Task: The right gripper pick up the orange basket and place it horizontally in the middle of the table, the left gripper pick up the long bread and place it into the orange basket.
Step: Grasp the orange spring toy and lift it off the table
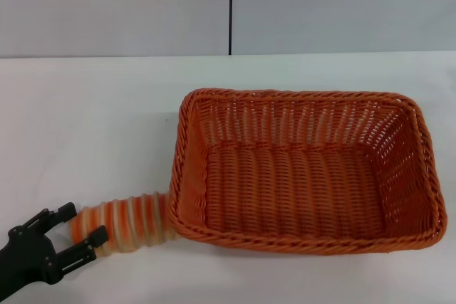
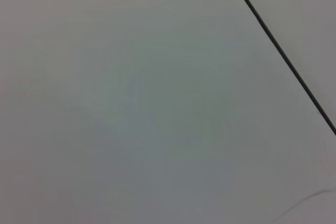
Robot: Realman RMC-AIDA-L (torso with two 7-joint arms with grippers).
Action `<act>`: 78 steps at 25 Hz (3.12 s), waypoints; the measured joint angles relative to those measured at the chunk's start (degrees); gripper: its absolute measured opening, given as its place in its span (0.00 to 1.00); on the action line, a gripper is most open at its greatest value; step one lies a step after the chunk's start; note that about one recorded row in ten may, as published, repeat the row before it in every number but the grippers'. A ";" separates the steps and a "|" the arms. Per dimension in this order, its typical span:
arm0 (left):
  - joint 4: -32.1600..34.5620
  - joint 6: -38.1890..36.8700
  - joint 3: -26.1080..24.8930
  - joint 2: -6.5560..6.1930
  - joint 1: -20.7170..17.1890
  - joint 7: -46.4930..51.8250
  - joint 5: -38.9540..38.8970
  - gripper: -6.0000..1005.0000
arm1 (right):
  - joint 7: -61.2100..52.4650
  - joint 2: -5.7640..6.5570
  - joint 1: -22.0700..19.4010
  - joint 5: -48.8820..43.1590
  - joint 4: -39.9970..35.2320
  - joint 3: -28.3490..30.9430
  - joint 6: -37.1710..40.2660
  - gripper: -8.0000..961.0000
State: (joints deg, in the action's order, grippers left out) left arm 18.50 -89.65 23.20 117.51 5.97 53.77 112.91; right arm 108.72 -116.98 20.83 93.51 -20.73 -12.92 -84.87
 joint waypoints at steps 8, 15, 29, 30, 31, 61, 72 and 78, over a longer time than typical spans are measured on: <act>-0.18 0.36 0.00 0.09 0.25 -0.12 0.27 0.77 | 0.00 0.00 0.00 0.00 0.08 0.00 0.10 0.59; -0.12 0.37 0.13 0.09 0.46 -0.01 0.37 0.77 | 0.00 0.00 0.25 0.00 0.08 0.00 0.68 0.59; 0.09 -0.04 0.80 -0.13 1.24 -0.44 1.12 0.76 | 0.07 0.00 0.26 0.01 0.08 0.09 2.11 0.59; 0.14 -0.07 0.80 -0.06 1.28 -1.04 1.29 0.76 | 0.08 0.00 0.26 0.01 0.07 0.13 2.40 0.59; 0.14 -0.07 0.80 -0.06 1.28 -1.04 1.29 0.70 | 0.08 0.00 0.26 0.01 0.07 0.13 2.40 0.59; 0.13 -0.15 0.35 0.09 1.76 -1.83 1.43 0.41 | 0.42 0.00 0.26 0.01 0.87 0.09 3.13 0.59; 1.11 0.35 -1.77 -0.21 1.94 -1.83 1.16 0.32 | 0.45 0.00 0.26 0.01 0.99 0.18 3.27 0.59; 2.78 0.18 -7.97 -0.39 1.97 -1.83 1.15 0.28 | 0.43 -0.07 0.26 0.03 1.33 0.23 3.55 0.59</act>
State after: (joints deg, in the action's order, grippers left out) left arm 21.28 -89.47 15.23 117.12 7.94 51.94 114.06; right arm 109.15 -117.05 21.10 93.54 -19.40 -12.69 -81.32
